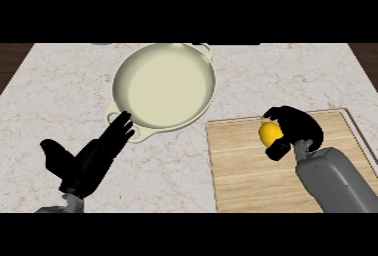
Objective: Pick the lemon from the tray and place it in the pot
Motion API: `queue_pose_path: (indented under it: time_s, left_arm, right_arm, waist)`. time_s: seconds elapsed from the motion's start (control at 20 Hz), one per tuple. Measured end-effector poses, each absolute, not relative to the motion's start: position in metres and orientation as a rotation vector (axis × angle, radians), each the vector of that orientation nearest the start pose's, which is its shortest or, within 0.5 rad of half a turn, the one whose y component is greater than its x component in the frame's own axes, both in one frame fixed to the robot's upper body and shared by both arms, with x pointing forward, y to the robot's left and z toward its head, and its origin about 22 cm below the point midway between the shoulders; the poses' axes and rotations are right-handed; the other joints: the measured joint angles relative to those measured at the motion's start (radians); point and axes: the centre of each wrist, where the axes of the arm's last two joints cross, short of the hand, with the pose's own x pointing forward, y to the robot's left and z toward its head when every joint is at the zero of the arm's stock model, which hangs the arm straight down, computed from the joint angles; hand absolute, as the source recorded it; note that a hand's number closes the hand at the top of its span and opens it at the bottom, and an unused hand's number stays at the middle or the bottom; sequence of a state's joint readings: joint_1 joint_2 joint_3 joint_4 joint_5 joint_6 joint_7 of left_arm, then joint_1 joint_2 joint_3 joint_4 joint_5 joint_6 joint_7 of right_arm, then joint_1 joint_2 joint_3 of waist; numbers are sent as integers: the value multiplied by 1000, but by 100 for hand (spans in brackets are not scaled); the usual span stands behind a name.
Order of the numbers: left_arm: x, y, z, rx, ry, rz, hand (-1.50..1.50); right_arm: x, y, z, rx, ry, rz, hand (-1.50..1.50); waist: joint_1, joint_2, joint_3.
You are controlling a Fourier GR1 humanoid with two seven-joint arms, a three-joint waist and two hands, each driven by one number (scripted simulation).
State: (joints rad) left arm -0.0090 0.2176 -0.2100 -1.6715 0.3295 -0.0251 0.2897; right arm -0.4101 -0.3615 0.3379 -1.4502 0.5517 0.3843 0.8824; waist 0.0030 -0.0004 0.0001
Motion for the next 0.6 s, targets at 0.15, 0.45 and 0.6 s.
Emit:
queue_pose_path:
  time_s: [0.15, 0.45, 0.6]
  left_arm:
    - [240, 222, 25, -269, -1326, -150, 0]
    - [243, 224, 26, -275, -1328, -147, 0]
    - [240, 219, 24, -271, -1327, -144, 0]
  right_arm:
    - [319, -201, 72, -733, -775, 1058, 150]
    - [311, -194, 62, -748, -845, 1080, 150]
    - [313, -190, 58, -763, -867, 1092, 150]
  waist:
    - [0, -1, -1]
    - [0, -4, -4]
    - [0, -6, -6]
